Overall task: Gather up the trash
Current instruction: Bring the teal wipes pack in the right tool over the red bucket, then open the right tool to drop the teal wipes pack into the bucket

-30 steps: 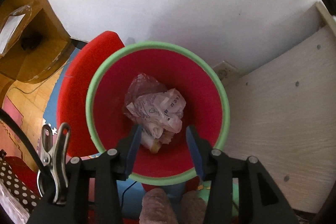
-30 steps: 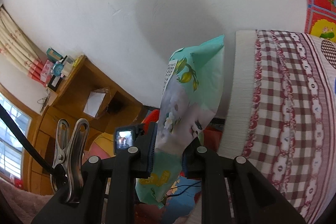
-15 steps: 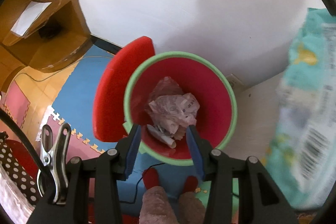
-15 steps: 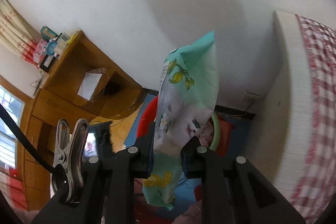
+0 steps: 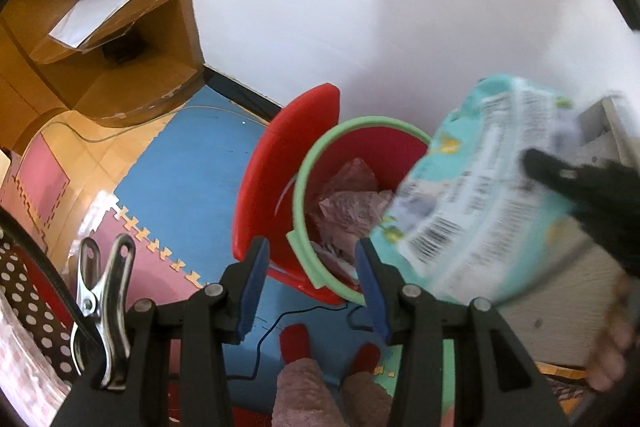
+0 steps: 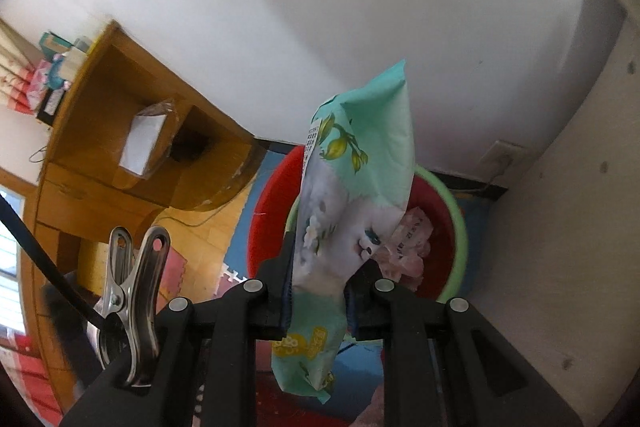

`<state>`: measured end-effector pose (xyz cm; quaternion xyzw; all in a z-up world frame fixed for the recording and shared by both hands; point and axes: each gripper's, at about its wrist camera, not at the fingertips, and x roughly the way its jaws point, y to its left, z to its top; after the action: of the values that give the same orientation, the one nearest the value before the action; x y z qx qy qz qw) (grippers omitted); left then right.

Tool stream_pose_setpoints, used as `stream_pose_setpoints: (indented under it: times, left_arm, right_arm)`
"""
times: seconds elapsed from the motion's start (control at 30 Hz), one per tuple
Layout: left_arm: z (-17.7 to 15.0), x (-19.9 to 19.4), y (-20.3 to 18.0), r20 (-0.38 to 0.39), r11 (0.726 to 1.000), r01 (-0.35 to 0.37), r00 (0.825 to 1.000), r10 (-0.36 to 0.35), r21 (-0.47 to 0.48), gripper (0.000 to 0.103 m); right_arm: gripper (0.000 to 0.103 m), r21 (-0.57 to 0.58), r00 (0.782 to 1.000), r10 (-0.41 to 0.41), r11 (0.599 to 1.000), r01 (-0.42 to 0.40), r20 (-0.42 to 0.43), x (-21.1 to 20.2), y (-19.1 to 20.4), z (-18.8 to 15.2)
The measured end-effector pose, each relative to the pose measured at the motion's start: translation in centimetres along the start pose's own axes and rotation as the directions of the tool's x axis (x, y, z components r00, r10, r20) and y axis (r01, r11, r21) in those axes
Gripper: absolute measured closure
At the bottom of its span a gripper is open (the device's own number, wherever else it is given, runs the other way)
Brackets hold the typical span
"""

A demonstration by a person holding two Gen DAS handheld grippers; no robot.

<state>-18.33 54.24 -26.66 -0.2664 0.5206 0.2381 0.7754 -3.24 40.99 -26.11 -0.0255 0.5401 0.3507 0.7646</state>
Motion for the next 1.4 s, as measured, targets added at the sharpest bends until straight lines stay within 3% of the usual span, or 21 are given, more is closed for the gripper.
stream_pose_setpoints:
  times: [0.27, 0.43, 0.53, 0.87, 1.1, 1.4]
  left_arm:
    - [-0.2, -0.2, 1.4, 0.001, 1.0, 0.014, 1.0, -0.014, -0.026, 0.056]
    - [-0.3, 0.5, 1.4, -0.014, 1.0, 0.019, 1.0, -0.019, -0.018, 0.056]
    - [-0.3, 0.8, 1.2, -0.021, 1.0, 0.022, 1.0, -0.022, -0.007, 0.056]
    - [0.8, 0.3, 0.2, -0.009, 0.998, 0.044, 0.999, -0.044, 0.035, 0.056]
    - [1.6, 0.1, -1.0, -0.007, 0.996, 0.054, 0.999, -0.053, 0.071, 0.056]
    - [2.4, 1.2, -4.9, -0.016, 0.987, 0.073, 0.997, -0.072, 0.146, 0.056]
  right_arm:
    - [0.082, 0.017, 0.997, -0.046, 0.999, 0.047, -0.07, 7.9, -1.6, -0.4]
    - [0.08, 0.06, 0.994, -0.04, 0.997, 0.046, -0.099, 10.4, -2.4, -0.5]
    - [0.068, 0.056, 0.993, -0.068, 0.996, 0.073, -0.094, 10.7, -2.2, -0.7]
    - [0.055, 0.059, 0.997, -0.061, 0.996, 0.064, -0.05, 6.9, -1.6, -0.9]
    - [0.054, 0.055, 0.996, -0.088, 0.995, 0.088, -0.016, 3.2, -1.9, -1.7]
    - [0.054, -0.013, 0.993, -0.084, 0.996, 0.086, 0.085, -5.8, -0.8, -2.0]
